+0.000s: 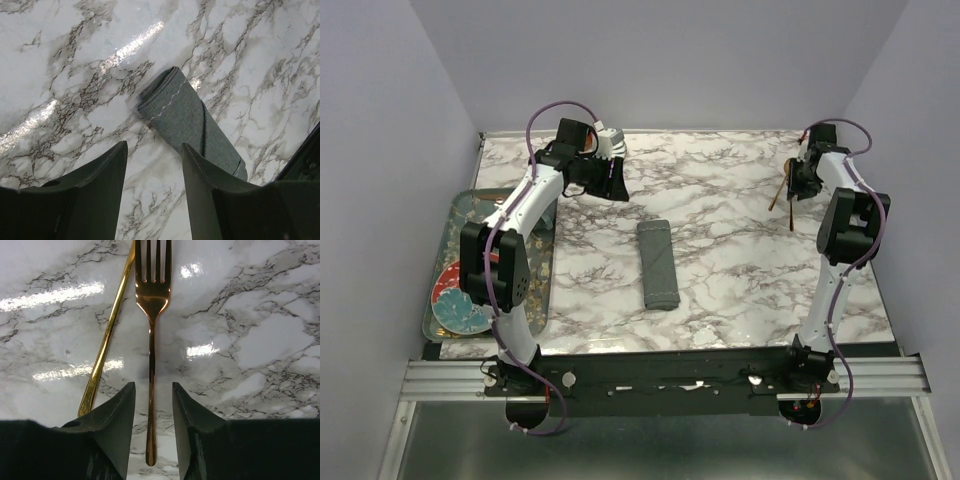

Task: Fold the napkin into a case and place the utensils inside
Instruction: Pick up the fork from the corner of the board.

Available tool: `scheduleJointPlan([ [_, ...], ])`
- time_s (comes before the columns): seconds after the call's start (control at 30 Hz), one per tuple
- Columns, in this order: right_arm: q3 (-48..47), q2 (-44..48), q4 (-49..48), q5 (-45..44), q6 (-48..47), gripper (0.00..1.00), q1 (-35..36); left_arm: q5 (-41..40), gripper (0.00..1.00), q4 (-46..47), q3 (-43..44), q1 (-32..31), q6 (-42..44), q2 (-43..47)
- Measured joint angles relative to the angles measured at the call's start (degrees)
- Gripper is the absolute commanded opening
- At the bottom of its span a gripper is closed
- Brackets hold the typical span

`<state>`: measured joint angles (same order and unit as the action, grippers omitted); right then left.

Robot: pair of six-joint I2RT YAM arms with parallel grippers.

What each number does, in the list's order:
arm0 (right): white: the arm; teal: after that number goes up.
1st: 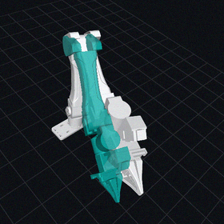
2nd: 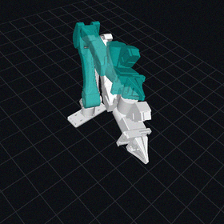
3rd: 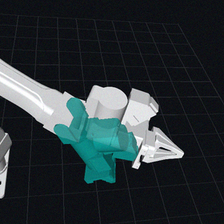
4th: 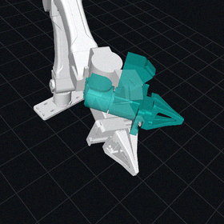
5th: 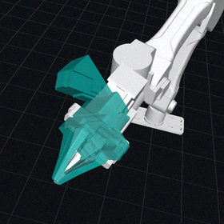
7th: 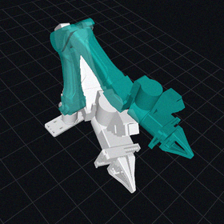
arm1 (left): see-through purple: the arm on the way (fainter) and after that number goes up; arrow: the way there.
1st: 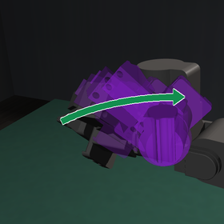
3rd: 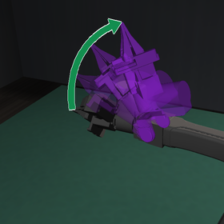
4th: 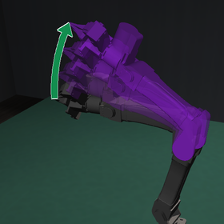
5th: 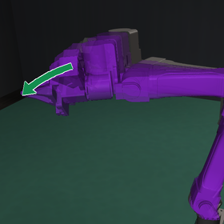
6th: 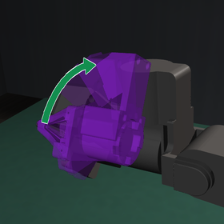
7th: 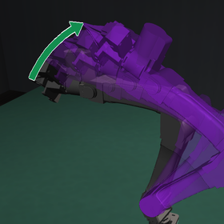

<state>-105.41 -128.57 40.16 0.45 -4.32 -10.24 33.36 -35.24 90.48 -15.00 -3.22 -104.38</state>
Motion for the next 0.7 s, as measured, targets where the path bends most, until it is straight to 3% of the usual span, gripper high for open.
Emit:
scheduleJointPlan([
  [0.3, -4.3, -2.8, -0.1, 0.0, -0.2, 0.28, 0.0, 0.0, 0.58, -1.8, 1.7, 0.7, 0.4, -2.1],
  [0.53, -7.6, -4.7, 1.0, 0.0, -0.2, 0.27, 0.0, 0.0, 0.58, -2.6, 3.0, 1.6, 0.4, -2.7],
  [0.7, -14.1, -8.2, 4.2, 0.3, -0.3, 0.32, 0.0, 0.0, 0.58, -3.0, 3.5, 2.1, 0.4, -2.8],
])
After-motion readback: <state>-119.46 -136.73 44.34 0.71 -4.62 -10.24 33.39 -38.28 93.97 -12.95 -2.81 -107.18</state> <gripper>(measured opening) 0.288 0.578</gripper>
